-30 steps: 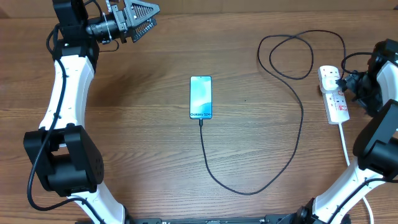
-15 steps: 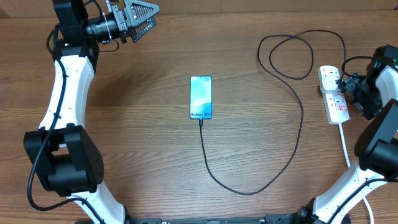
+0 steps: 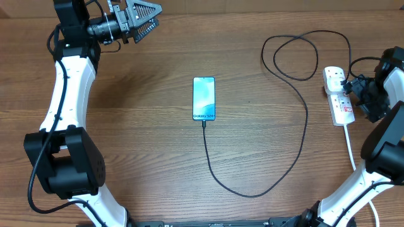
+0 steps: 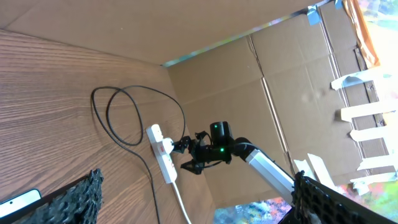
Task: Plug charger to phone and switch on socket
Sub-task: 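Press the power strip's orange switch with the right gripper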
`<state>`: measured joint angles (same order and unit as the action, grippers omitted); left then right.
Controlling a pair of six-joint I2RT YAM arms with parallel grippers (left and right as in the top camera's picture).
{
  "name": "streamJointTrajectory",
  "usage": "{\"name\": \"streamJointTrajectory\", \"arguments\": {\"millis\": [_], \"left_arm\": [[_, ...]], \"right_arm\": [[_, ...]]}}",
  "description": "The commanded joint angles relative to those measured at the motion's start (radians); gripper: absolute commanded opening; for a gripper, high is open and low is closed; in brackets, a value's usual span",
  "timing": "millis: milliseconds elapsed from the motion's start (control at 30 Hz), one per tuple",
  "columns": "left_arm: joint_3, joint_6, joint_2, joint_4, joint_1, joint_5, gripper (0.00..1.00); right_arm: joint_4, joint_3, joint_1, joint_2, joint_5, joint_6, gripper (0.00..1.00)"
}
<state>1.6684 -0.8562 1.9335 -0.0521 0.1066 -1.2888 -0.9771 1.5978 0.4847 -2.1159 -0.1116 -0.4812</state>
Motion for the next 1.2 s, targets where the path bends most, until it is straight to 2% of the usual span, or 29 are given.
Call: {"name": "streamJointTrajectory", "arguments": {"millis": [0,700,833,1000,1167], "left_arm": [[0.002,0.026,-0.037,0.004,-0.002,0.000,0.99],[0.002,0.026,-0.037,0.004,-0.002,0.000,1.00],[0.002,0.026,-0.037,0.004,-0.002,0.000,1.00],[0.002,0.026,-0.037,0.004,-0.002,0.000,1.00],[0.002,0.026,-0.037,0.004,-0.002,0.000,1.00]], "right_arm": [[-0.009,-0.041,-0.017,0.004,0.081,0.018,1.00],[-0.046,-0.040,-0.012,-0.001,0.092,0.067,1.00],[-0.131,0.041,0.025,0.001,0.061,0.069,1.00],[-0.242,0.164,0.058,0.002,0.192,0.195,1.00],[-0.253,0.170,0.059,0.002,0.287,0.294,1.00]]}}
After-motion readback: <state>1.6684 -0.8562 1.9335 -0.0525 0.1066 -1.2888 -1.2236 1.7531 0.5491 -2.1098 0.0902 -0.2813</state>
